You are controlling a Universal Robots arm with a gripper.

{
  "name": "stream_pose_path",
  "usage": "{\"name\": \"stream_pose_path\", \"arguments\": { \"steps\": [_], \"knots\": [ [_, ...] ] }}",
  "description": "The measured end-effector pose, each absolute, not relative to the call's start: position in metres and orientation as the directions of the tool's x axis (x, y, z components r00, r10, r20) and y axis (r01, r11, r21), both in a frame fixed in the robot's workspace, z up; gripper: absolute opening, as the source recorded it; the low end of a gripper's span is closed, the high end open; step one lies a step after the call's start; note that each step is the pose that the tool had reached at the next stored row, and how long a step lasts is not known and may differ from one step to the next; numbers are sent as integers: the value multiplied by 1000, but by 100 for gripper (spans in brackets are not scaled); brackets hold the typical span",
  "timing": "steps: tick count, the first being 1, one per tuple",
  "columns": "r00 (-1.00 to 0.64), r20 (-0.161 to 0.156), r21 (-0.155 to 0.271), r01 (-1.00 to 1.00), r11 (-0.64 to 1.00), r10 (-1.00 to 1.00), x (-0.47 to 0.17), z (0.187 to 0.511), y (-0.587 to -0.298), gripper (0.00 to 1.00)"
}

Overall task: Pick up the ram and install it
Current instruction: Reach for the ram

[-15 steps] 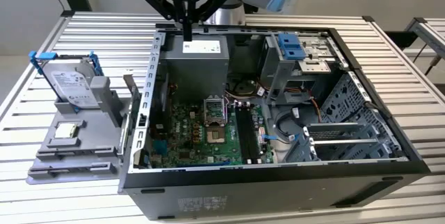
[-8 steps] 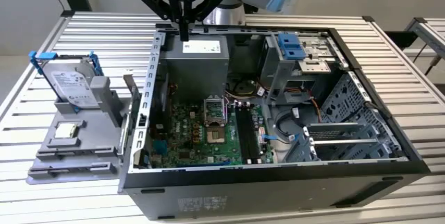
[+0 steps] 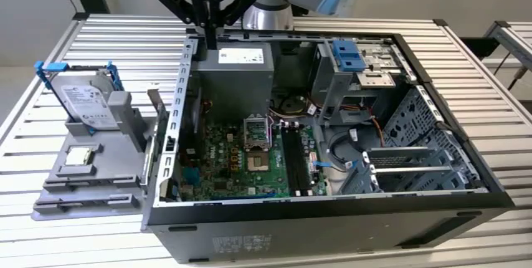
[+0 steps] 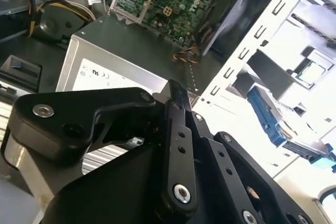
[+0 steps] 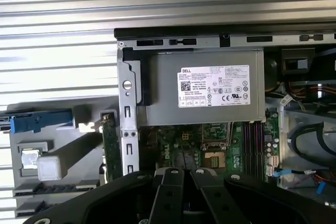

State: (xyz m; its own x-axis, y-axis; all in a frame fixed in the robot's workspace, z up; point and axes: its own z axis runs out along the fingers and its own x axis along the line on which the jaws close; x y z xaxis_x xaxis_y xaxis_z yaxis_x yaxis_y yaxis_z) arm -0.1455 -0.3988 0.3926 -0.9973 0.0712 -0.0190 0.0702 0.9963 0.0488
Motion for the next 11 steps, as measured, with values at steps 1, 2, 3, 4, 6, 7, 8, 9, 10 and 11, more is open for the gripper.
{"name": "stream_pose_path", "arguments": {
  "steps": [1,2,3,4,6,7,8,9,10,11],
  "knots": [
    [-997,-19,49,70,996,71,-147,393,-399,0],
    [-997,-19,49,70,996,71,-148,393,-399,0],
    [-997,-19,49,70,996,71,-150,393,-399,0],
    [-997,-19,49,70,996,71,-151,393,-399,0],
    [-997,-19,49,70,996,71,-154,393,-399,0],
    [-997,-19,49,70,996,71,-155,393,-399,0],
    [-997,-19,49,70,996,71,-156,393,-399,0],
    [-997,-19,49,70,996,71,-158,393,-399,0],
    [-997,-19,49,70,996,71,-159,393,-399,0],
    [-997,-19,49,70,996,71,-161,393,-399,0]
  ]
}}
